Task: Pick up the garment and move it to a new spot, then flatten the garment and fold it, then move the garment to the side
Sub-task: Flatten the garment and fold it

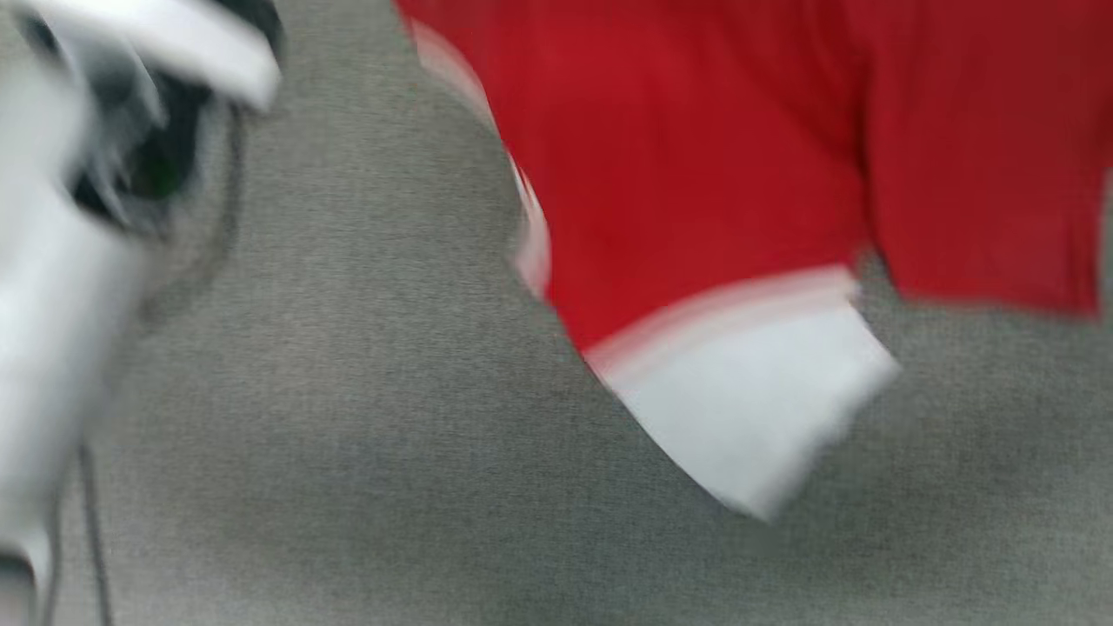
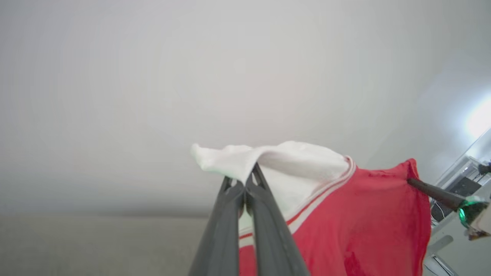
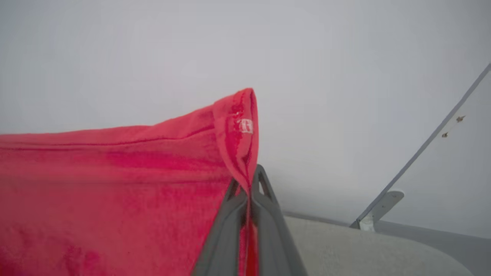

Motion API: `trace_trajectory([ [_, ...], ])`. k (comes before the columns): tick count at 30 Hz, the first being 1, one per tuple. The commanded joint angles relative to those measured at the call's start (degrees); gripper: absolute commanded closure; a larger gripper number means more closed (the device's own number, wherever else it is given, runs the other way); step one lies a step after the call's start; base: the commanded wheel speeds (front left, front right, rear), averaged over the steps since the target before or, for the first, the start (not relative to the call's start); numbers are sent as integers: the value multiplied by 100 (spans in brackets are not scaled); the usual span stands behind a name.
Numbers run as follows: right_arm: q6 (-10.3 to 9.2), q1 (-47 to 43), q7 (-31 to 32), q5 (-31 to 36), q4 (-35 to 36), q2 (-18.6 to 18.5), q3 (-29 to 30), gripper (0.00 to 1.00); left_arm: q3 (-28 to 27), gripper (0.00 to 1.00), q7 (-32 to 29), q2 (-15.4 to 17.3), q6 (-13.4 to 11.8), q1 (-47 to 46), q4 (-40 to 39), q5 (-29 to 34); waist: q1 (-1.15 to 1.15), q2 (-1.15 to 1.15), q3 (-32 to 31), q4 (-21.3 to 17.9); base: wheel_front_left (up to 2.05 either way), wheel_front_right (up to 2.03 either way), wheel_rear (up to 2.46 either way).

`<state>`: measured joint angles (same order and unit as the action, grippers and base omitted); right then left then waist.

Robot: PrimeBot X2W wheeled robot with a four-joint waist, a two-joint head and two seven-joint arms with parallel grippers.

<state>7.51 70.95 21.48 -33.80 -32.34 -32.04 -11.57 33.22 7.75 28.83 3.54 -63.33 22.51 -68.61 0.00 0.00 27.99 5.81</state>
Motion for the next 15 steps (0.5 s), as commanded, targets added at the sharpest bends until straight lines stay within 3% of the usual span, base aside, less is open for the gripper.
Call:
trace_trajectory([
  [1,-5,144,-77,52,-78,27,45,100,-71,100,-3,-8,-26,-225,94,9,0,0,60,-52,0,0,0],
  [5,-9,991,-585,380,-590,209,322,100,-401,100,87,-181,-53,-1550,871,32,0,0,190,-143,0,0,0],
  [9,-17,1581,-1293,687,-1112,396,560,100,-756,100,370,-413,104,-2460,1452,-167,0,0,219,-199,0,0,0],
  [12,-17,1685,-1585,798,-1429,486,504,100,-888,100,474,-554,253,-2648,1723,-306,0,0,173,-202,0,0,0],
  [15,-16,1377,-1693,754,-1641,496,278,100,-663,100,451,-676,356,-2258,1806,-311,0,0,101,-189,0,0,0],
])
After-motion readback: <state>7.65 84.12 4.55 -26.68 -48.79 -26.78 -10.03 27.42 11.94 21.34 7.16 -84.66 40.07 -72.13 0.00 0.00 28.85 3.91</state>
